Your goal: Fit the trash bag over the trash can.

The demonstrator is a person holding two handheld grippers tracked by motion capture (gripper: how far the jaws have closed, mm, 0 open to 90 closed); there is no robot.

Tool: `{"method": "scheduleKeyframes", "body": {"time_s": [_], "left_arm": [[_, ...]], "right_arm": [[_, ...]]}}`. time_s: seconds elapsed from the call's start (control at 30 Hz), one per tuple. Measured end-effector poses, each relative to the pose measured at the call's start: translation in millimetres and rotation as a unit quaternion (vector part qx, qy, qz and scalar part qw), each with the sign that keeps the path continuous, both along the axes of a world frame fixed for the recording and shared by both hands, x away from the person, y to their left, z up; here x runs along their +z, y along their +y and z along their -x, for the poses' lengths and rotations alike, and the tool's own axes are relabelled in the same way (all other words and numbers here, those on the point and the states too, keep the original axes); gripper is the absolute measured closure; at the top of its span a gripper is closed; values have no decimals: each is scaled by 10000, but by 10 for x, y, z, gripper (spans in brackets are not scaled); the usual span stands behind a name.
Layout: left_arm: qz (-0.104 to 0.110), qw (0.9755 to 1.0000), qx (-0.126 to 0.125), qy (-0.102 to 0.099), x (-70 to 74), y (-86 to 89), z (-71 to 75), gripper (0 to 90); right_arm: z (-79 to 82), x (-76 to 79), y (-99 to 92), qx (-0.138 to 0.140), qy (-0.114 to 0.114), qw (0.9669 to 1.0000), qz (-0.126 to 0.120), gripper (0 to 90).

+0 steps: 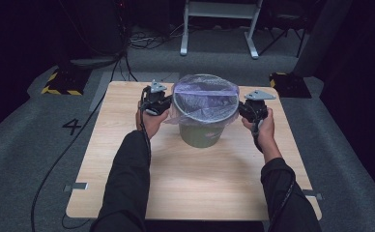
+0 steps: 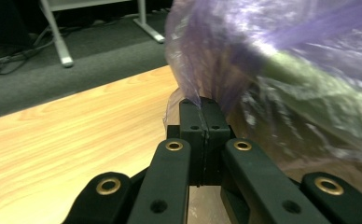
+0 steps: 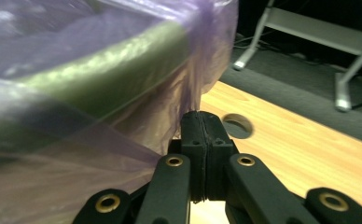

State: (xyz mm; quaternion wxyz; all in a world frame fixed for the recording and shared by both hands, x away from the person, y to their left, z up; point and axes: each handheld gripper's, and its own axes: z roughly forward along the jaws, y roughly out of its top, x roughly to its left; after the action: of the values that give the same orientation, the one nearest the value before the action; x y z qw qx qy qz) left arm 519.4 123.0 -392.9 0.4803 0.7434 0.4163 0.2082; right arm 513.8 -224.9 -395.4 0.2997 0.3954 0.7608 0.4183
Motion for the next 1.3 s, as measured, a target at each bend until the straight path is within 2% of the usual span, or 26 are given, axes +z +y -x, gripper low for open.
{"method": "scheduleKeyframes", "body": {"time_s": [0.03,0.1,0.17,0.2,0.27,0.33,0.4,0.57,0.63,0.73,0.8,0.87,0.9,0.97,1.07,1.17,1.3], "left_arm": [[-2,10000,5,-2,-1,-1,-2,897],[-55,10000,69,26,-2,11,-15,897],[-149,9998,148,61,26,15,-37,897],[-305,9992,244,-28,65,10,-46,894],[-345,9989,317,-63,119,17,-66,881],[-531,9978,392,-97,141,4,-85,884],[-616,9972,430,-63,141,-14,-113,884],[-676,9968,426,10,130,-73,-203,882],[-580,9972,458,102,132,-76,-243,879],[-630,9964,514,224,138,-92,-301,866],[-659,9961,428,395,111,-107,-333,862],[-682,9957,365,517,75,-112,-350,867],[-569,9964,251,580,60,-108,-354,871],[-522,9966,161,618,48,-108,-353,878],[-173,9961,-164,850,10,-99,-318,887],[-181,9952,-354,893,1,-47,-250,890],[-26,9933,-579,999,-19,60,-143,889]], "right_arm": [[5,-16,-3,33,31,9999,-139,896],[6,-25,-5,12,27,9999,-160,896],[2,-11,-2,-44,-6,10000,-47,896],[-2,0,3,-57,-33,10000,36,895],[-23,43,0,-124,-68,9996,235,895],[-55,63,-19,-195,-71,9994,263,895],[-91,62,-29,-283,-45,9991,300,894],[-183,37,-20,-388,84,9992,45,894],[-229,44,-11,-424,156,9990,-32,894],[-301,66,-1,-508,250,9983,-93,893],[-330,86,5,-517,281,9982,-131,893],[-354,72,15,-415,413,9981,-195,893],[-354,65,20,-357,446,9981,-211,893],[-344,49,27,-222,526,9980,-277,895],[-313,24,19,-26,611,9975,-342,897],[-265,12,-16,194,696,9963,-458,899],[-167,-12,-68,435,698,9951,-541,899]]}}
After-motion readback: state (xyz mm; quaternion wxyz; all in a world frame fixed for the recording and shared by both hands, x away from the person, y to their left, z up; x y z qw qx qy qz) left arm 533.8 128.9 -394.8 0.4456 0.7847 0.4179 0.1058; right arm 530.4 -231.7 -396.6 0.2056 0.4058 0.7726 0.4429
